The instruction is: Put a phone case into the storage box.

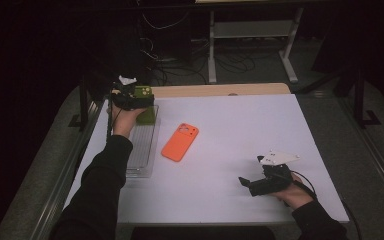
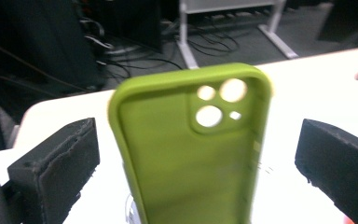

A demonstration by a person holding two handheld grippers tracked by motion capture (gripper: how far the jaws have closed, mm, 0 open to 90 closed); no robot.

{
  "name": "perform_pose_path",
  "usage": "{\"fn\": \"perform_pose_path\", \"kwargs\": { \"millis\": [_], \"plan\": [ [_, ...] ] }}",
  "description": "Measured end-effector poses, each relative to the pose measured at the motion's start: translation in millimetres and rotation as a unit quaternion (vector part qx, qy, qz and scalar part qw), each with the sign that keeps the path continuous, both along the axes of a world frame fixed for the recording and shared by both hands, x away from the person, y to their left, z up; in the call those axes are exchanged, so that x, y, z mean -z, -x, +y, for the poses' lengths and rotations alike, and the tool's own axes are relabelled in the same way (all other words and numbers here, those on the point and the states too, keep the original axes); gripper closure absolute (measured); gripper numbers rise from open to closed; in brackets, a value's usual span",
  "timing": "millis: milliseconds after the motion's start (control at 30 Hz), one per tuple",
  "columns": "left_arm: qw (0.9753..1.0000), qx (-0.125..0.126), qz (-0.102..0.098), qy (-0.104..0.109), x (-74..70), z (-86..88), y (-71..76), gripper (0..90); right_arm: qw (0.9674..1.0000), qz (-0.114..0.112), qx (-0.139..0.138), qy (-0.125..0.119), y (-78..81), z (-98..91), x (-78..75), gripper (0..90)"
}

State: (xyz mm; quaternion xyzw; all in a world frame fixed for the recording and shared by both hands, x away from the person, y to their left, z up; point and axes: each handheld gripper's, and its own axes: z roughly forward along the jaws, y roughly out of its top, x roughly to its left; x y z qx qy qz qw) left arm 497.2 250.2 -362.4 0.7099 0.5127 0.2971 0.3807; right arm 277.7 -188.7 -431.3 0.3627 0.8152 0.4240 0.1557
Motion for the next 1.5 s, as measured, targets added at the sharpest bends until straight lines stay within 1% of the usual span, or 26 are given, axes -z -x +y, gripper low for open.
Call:
{"fn": "perform_pose_path", "kwargs": {
  "millis": [67,133,200,233,267,333,367,467,500,533,567,633,733,800,867,900,967,1033,1067,1133,1167,1300,1333,1367,1467,1500],
  "plan": [
    [0.9998,0.017,0.009,-0.004,-4.2,1.8,5.3,0.0,1.0000,-0.001,0.000,-0.001,-0.9,0.0,0.1,1.3],
    [0.9993,0.032,0.017,0.003,-7.8,4.4,10.7,0.0,1.0000,0.002,0.001,-0.002,-1.3,0.3,-0.2,1.3],
    [0.9987,0.046,0.018,0.012,-11.2,5.4,17.5,0.0,1.0000,0.003,0.001,-0.002,-1.3,0.8,-0.3,1.3],
    [0.9982,0.056,0.021,0.010,-13.0,5.9,21.1,0.0,1.0000,0.001,0.001,-0.002,-1.4,0.8,-0.4,1.3],
    [0.9973,0.067,0.027,0.009,-14.5,5.6,24.6,0.0,1.0000,0.002,0.001,-0.002,-1.5,0.8,-0.5,1.3],
    [0.9953,0.091,0.031,0.007,-17.6,4.9,31.9,0.0,1.0000,0.003,0.002,-0.002,-1.5,0.9,-0.5,1.2],
    [0.9943,0.102,0.032,0.007,-19.5,4.9,35.6,0.0,1.0000,0.003,0.002,-0.001,-1.5,0.9,-0.5,1.2],
    [0.9904,0.133,0.032,0.019,-22.9,4.9,46.4,0.0,1.0000,0.004,0.002,-0.003,-1.2,1.2,-0.4,1.3],
    [0.9888,0.145,0.032,0.019,-23.5,4.7,50.5,0.0,1.0000,0.000,0.002,-0.003,-1.6,1.2,-0.5,1.3],
    [0.9876,0.152,0.031,0.023,-23.5,4.0,54.8,0.0,1.0000,0.000,0.001,-0.003,-1.7,1.3,-0.5,1.2],
    [0.9861,0.161,0.031,0.025,-23.5,3.4,59.2,0.0,1.0000,0.005,0.001,-0.004,-1.4,1.7,-0.4,1.3],
    [0.9831,0.177,0.026,0.037,-23.1,1.3,69.2,0.0,1.0000,0.003,0.000,-0.003,-1.6,1.9,-0.2,1.3],
    [0.9784,0.200,0.030,0.040,-22.2,-0.8,84.1,0.0,1.0000,0.000,-0.001,-0.001,-1.3,2.3,-0.6,1.3],
    [0.9761,0.211,0.028,0.042,-22.3,-2.6,94.0,0.0,1.0000,0.002,-0.001,-0.003,-0.5,2.8,-1.2,1.3],
    [0.9727,0.226,0.026,0.045,-23.2,-2.9,103.2,0.0,1.0000,0.003,-0.002,-0.003,-0.7,2.9,-1.2,1.3],
    [0.9721,0.228,0.026,0.048,-23.5,-3.5,108.1,0.0,1.0000,0.002,-0.002,-0.003,-0.9,2.9,-1.2,1.3],
    [0.9699,0.237,0.025,0.050,-23.0,-4.5,117.4,0.0,1.0000,0.000,-0.002,-0.003,-0.9,3.0,-1.4,1.2],
    [0.9669,0.249,0.024,0.049,-20.7,-5.6,126.0,0.0,1.0000,-0.002,-0.003,-0.003,-0.8,3.1,-1.6,1.3],
    [0.9656,0.255,0.027,0.045,-19.3,-6.5,130.4,0.0,1.0000,-0.002,-0.003,-0.003,-0.8,3.2,-2.0,1.2],
    [0.9631,0.265,0.029,0.034,-15.1,-8.5,138.3,0.0,1.0000,0.006,-0.002,-0.004,-0.8,3.4,-3.3,1.3],
    [0.9614,0.272,0.031,0.031,-13.0,-9.3,141.9,0.0,1.0000,0.008,-0.002,-0.006,-1.1,3.7,-3.3,1.2],
    [0.9561,0.290,0.031,0.026,-4.0,-12.2,156.0,0.0,0.9999,0.006,-0.007,-0.004,-2.9,4.5,-3.4,1.2],
    [0.9553,0.293,0.030,0.025,-2.1,-13.0,159.0,0.0,0.9999,0.009,-0.007,-0.005,-3.3,5.2,-3.7,1.2],
    [0.9543,0.297,0.031,0.020,-1.2,-12.8,161.5,0.0,0.9999,0.007,-0.007,-0.004,-4.4,5.5,-4.2,1.3],
    [0.9530,0.301,0.029,0.025,2.6,-11.1,167.5,0.0,0.9999,0.009,-0.011,-0.008,-6.5,7.7,-6.7,1.3],
    [0.9523,0.302,0.032,0.026,4.2,-10.0,168.9,0.0,0.9998,0.011,-0.010,-0.010,-7.6,8.4,-7.8,1.4]
  ]
}}
